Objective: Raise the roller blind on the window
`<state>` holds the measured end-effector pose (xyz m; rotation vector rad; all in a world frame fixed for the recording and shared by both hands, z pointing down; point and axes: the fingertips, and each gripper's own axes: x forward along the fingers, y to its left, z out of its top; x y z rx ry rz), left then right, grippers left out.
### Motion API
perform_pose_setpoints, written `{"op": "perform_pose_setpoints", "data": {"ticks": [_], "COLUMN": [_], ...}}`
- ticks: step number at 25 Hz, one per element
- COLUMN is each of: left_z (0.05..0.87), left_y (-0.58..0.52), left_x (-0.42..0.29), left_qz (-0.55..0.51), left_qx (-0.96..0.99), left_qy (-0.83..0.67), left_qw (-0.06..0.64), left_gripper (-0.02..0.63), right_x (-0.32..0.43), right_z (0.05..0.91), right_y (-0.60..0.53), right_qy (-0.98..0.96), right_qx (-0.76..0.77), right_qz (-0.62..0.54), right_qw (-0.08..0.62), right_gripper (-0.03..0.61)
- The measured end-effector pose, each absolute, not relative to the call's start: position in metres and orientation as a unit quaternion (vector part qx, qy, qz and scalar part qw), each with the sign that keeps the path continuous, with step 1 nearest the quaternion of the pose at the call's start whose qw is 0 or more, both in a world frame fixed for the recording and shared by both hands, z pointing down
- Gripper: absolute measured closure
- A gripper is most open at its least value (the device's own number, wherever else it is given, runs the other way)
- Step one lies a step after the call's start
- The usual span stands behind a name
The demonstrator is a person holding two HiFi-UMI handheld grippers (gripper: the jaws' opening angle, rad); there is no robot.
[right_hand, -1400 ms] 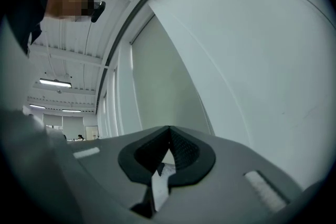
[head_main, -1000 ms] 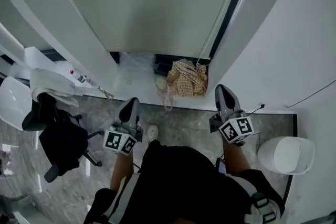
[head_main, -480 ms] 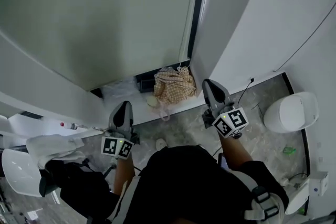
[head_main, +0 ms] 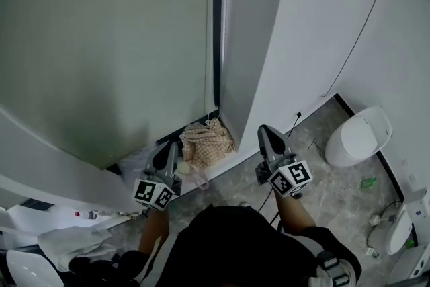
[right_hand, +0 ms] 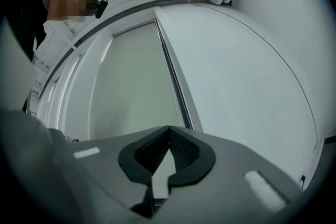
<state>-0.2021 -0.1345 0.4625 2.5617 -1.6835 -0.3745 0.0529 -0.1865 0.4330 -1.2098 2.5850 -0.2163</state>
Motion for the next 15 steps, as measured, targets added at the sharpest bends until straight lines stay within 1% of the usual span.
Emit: {"op": "perform_pose_setpoints", "data": {"ticks": [6,11,15], "left_z": [0.444,0.432,0.43], "left_y": [-0.168,-0.182,-0.197], "left_x": [-0.15,-0.123,-0.108], "left_qz": [-0.138,-0.14,-0.13], "left_qx": [0.853,0.859,0.864], "left_qy": [-0.503,-0.493,-0.486], "left_qw": [0.02,0.014,0.01], "left_gripper": [0.614,0.614,0.614], "right_x": [0.094,0.091,0.092], "right_z": [0.417,0.401,0.405], "right_y": [-0.195,-0.199,-0.199], "right_qy": [0.887,0.898,0.906], "right_qx": [-0.429,-0.397,-0.387], "right_qz": [-0.056,-0.052,-0.042], "right_qw": [0.16,0.181,0.165], "right_gripper": [0.58,0.58,0.58]}}
